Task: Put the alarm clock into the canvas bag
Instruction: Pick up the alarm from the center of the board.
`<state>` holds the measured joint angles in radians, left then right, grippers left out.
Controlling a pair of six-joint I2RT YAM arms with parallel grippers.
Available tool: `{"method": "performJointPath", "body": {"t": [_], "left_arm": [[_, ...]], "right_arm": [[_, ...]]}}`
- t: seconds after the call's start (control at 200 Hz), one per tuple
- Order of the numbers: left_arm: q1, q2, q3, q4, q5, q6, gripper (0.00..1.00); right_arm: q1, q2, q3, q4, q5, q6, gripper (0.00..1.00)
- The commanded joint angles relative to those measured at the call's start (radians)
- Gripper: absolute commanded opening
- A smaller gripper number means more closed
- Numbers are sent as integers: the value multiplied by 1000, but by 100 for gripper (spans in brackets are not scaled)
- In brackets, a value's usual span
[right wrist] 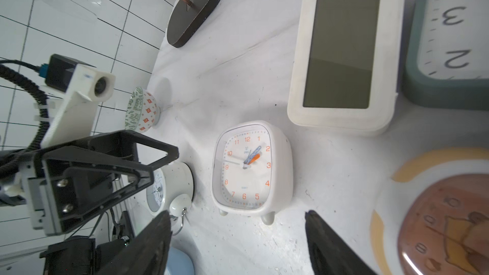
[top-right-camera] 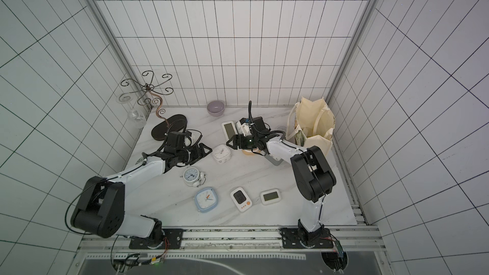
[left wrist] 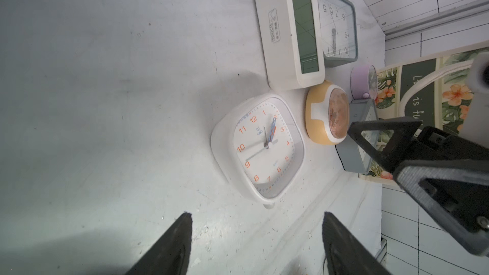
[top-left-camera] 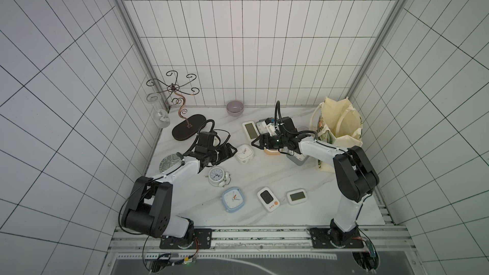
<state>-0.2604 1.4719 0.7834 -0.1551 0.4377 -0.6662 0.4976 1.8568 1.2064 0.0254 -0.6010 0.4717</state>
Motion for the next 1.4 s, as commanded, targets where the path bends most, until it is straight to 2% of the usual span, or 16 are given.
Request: {"method": "performJointPath", "body": {"t": [0.0, 0.135, 0.48, 0.71, 1.209, 1.394], "left_arm": [[-2, 49, 19, 127, -49, -11, 75], [-3, 105, 3, 215, -32, -6, 72], [0, 243, 29, 312, 62, 19, 65], [5, 284, 14, 366, 70, 22, 56], [3, 333, 14, 388, 85, 15, 50], [-1, 343, 17, 390, 91, 14, 46]], "right_arm": [[-11, 37, -73, 135, -77, 111, 77], [-11, 88, -93, 213, -125, 176, 74], [-11, 133, -206, 400, -122, 343, 72], [-9, 168, -254, 524, -150, 470, 70], [13, 244, -281, 731, -157, 701, 69], [17, 285, -250, 739, -174, 730, 68]]}}
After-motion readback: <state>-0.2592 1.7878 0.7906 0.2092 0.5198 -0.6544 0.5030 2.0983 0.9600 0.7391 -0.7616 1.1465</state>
